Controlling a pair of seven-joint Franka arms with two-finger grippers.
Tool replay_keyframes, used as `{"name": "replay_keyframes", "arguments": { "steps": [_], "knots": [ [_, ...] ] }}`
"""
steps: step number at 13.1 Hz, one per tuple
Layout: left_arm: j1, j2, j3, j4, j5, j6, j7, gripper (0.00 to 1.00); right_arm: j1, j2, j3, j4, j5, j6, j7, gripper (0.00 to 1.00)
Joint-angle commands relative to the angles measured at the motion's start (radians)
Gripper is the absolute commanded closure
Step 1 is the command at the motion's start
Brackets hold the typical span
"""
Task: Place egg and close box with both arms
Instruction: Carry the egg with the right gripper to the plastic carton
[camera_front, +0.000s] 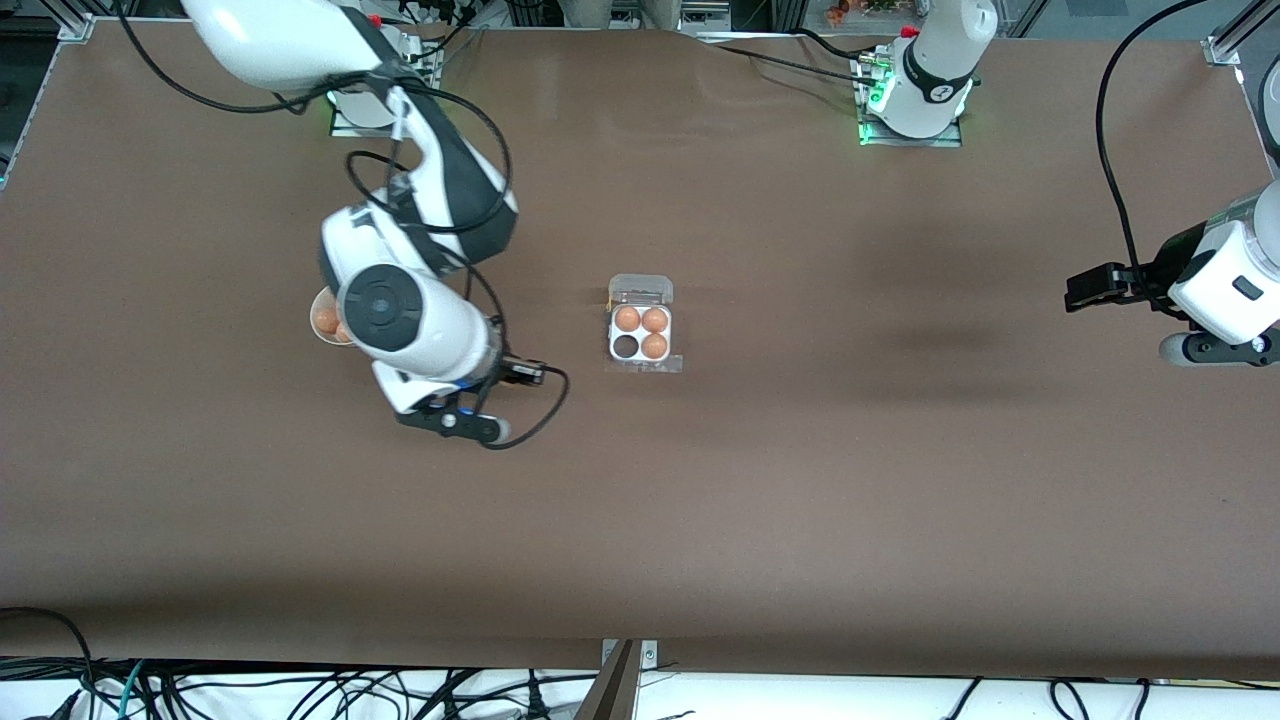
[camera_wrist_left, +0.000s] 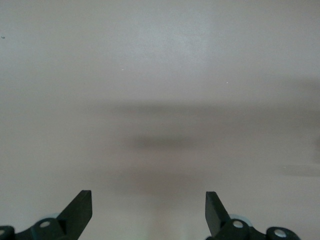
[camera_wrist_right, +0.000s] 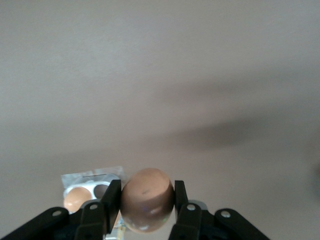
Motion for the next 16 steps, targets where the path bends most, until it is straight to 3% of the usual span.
{"name": "replay_keyframes", "arguments": {
  "steps": [1,16],
  "knots": [
    [0.007,0.005,-0.004,0.028,-0.009,-0.010,0.009,0.00,0.050,0.053,-0.008,0.047,-0.010,0.037,0.035,1.00],
    [0.008,0.008,-0.004,0.030,-0.009,-0.007,0.012,0.00,0.223,0.177,-0.009,0.005,-0.048,0.177,0.234,1.00]
  ]
}}
